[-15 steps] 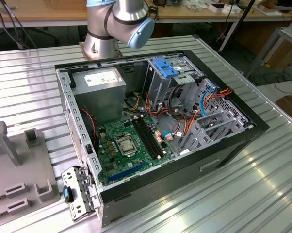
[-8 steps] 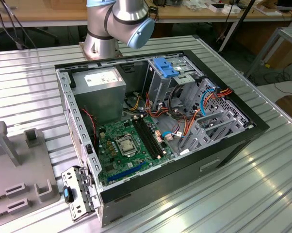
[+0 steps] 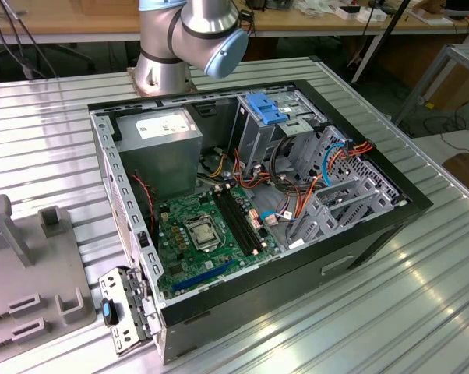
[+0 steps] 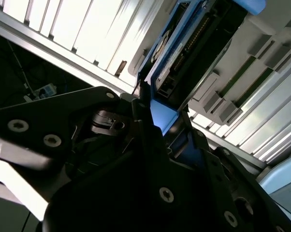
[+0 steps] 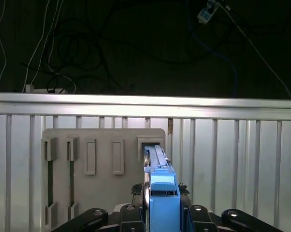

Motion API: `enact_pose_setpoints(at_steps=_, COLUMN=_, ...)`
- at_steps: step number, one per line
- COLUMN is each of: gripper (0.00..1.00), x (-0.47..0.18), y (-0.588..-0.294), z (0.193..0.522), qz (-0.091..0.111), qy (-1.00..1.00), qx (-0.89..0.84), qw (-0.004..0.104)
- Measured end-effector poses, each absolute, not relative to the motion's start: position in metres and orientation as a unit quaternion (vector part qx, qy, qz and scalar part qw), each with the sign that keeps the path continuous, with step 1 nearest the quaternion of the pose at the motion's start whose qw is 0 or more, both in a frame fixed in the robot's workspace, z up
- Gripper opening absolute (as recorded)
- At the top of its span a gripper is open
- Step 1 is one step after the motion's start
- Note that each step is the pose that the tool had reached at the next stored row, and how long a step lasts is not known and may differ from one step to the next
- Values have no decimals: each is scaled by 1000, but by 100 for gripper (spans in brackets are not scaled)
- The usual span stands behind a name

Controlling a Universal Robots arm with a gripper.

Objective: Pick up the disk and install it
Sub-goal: 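Pick up the disk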

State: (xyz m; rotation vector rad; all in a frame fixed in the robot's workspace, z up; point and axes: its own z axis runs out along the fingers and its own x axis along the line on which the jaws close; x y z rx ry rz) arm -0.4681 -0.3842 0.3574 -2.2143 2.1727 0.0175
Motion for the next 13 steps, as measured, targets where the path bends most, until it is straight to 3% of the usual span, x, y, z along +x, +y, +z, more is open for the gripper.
enact_pose_setpoints(at_steps=13, gripper=37, x=-468, y=-384, z=366, qz=6, qy=700, qx=-714, qw=20)
